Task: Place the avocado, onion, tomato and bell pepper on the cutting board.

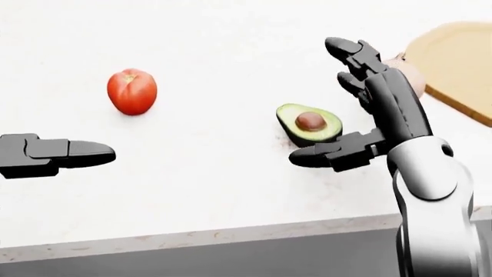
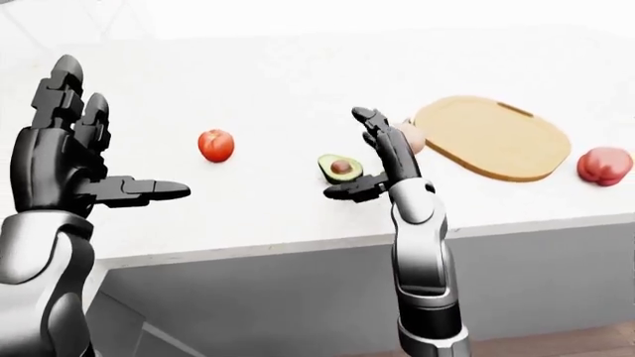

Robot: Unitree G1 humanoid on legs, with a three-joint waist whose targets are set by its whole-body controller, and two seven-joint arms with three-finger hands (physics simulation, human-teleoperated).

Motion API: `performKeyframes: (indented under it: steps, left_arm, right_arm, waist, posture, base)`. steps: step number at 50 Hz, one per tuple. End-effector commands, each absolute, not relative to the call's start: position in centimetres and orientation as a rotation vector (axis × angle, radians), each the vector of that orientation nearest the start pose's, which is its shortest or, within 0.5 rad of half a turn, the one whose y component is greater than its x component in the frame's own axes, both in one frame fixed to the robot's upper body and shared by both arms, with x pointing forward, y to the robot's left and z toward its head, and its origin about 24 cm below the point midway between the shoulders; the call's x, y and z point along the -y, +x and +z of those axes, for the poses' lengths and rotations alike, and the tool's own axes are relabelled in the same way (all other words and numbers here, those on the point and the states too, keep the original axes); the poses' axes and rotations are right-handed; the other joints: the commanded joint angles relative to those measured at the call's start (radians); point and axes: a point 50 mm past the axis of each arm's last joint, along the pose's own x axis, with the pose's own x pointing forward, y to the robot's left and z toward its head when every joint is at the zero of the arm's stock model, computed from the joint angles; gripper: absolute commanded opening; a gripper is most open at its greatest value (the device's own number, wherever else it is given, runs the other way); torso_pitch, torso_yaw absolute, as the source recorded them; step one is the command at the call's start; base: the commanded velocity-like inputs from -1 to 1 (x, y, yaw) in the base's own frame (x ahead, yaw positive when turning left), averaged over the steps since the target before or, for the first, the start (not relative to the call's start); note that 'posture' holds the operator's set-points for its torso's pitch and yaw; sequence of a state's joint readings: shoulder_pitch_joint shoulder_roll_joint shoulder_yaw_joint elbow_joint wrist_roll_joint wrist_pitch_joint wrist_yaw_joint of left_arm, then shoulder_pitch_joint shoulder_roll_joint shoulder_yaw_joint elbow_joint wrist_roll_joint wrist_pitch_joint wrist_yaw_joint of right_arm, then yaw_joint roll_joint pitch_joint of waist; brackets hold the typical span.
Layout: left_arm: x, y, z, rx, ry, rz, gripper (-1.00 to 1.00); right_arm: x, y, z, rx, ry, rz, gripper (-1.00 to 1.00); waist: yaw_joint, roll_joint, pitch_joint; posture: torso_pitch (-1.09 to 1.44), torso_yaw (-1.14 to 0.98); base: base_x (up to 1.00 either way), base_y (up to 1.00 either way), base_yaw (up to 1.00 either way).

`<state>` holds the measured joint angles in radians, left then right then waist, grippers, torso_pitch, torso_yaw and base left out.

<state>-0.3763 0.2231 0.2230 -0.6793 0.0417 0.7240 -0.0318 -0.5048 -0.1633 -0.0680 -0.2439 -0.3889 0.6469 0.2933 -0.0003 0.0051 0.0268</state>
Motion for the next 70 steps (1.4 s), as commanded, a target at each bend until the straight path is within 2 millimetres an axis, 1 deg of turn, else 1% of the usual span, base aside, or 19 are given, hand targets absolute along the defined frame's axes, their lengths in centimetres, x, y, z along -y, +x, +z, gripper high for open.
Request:
performKeyframes:
  steps: [1,3,6,7,18,20,23,26,30,35,38,47,52,55,60,62,65,69,70]
  left_arm:
    - [-19.6,24.9,24.1,0.431,0.217,0.166,1.0]
    - [-19.6,24.9,24.1,0.43,0.218,0.167,1.0]
    - [-19.7,24.9,24.1,0.43,0.219,0.168,1.0]
    - [-19.6,24.9,24.1,0.43,0.218,0.167,1.0]
    - [-19.9,24.6,24.2,0.433,0.219,0.176,1.0]
    - [-19.9,24.6,24.2,0.433,0.218,0.175,1.0]
    - [-19.9,24.6,24.2,0.433,0.22,0.175,1.0]
    - [-19.9,24.6,24.1,0.432,0.22,0.177,1.0]
    - [-20.0,24.6,24.1,0.432,0.221,0.178,1.0]
    - [-19.9,24.6,24.0,0.43,0.223,0.175,1.0]
    - [-19.9,24.6,24.0,0.43,0.22,0.175,1.0]
    - [-19.9,24.9,23.6,0.421,0.219,0.176,1.0]
    - [-19.7,25.1,23.4,0.419,0.217,0.17,1.0]
    - [-19.2,26.3,23.5,0.414,0.214,0.169,1.0]
    - [-17.6,30.1,25.6,0.421,0.22,0.131,1.0]
    - [-17.4,31.6,26.2,0.393,0.223,0.143,1.0]
    - [-16.6,33.5,27.2,0.366,0.237,0.122,1.0]
    - [-15.8,35.5,27.8,0.343,0.273,0.106,1.0]
    - [-15.7,35.9,28.0,0.337,0.28,0.105,1.0]
  right_arm:
    - [16.5,31.4,19.8,0.139,-0.463,0.029,0.3]
    - [16.5,31.3,19.6,0.136,-0.462,0.031,0.22]
    - [16.6,31.2,19.4,0.131,-0.457,0.03,0.18]
    - [16.5,31.2,19.3,0.13,-0.456,0.032,0.12]
    - [16.4,31.0,18.2,0.116,-0.441,0.038,0.07]
    - [16.3,30.9,18.1,0.114,-0.442,0.041,0.02]
    - [16.3,30.9,18.0,0.114,-0.441,0.041,-0.11]
    - [16.2,30.9,18.0,0.115,-0.44,0.047,-0.3]
    - [16.2,30.8,18.0,0.115,-0.442,0.048,-0.43]
    - [16.2,30.3,19.1,0.143,-0.448,0.043,-0.65]
    - [16.0,29.8,19.9,0.163,-0.452,0.038,-1.0]
    - [15.3,29.0,22.2,0.233,-0.442,0.031,-1.0]
    - [14.7,29.2,22.9,0.272,-0.434,0.024,-1.0]
    - [14.6,28.8,23.7,0.317,-0.416,0.002,-1.0]
    - [14.7,27.0,23.8,0.331,-0.391,-0.026,-1.0]
    - [14.8,26.5,23.9,0.332,-0.387,-0.031,-1.0]
    - [15.2,25.7,24.7,0.367,-0.357,-0.057,-1.0]
    - [15.3,25.6,24.5,0.356,-0.359,-0.066,-1.0]
    - [15.4,25.6,24.9,0.379,-0.324,-0.071,-1.0]
  waist:
    - [0.0,0.0,-0.023]
    - [0.0,-0.001,-0.023]
    - [0.0,-0.002,-0.023]
    - [0.0,-0.002,-0.022]
    - [0.0,-0.002,-0.023]
    - [0.0,-0.002,-0.023]
    - [0.001,-0.002,-0.024]
    - [0.001,-0.002,-0.025]
    - [0.001,-0.003,-0.027]
    - [0.001,-0.003,-0.028]
    - [0.003,-0.003,-0.027]
    - [0.002,0.0,-0.023]
    - [0.0,0.002,-0.022]
    - [0.0,0.002,-0.022]
    - [0.008,-0.003,-0.022]
    - [0.011,-0.005,-0.021]
    - [0.008,-0.007,-0.021]
    - [0.006,-0.007,-0.019]
    - [0.006,-0.008,-0.02]
  posture:
    - [0.0,0.0]
    - [0.0,0.0]
    - [0.0,0.0]
    - [0.0,0.0]
    - [0.0,0.0]
    - [0.0,0.0]
    - [0.0,0.0]
    - [0.0,0.0]
    - [0.0,0.0]
    - [0.0,0.0]
    - [0.0,0.0]
    - [0.0,0.0]
    - [0.0,0.0]
    - [0.0,0.0]
    - [0.0,0.0]
    - [0.0,0.0]
    - [0.0,0.0]
    - [0.0,0.0]
    - [0.0,0.0]
  base:
    - [0.0,0.0,0.0]
    - [0.0,0.0,0.0]
    - [0.0,0.0,0.0]
    - [0.0,0.0,0.0]
    - [0.0,0.0,0.0]
    - [0.0,0.0,0.0]
    - [0.0,0.0,0.0]
    - [0.0,0.0,0.0]
    - [0.0,0.0,0.0]
    - [0.0,0.0,0.0]
    - [0.0,0.0,0.0]
    - [0.0,0.0,0.0]
    - [0.0,0.0,0.0]
    - [0.0,0.0,0.0]
    - [0.0,0.0,0.0]
    - [0.0,0.0,0.0]
    - [0.0,0.0,0.0]
    - [0.0,0.0,0.0]
    - [0.0,0.0,0.0]
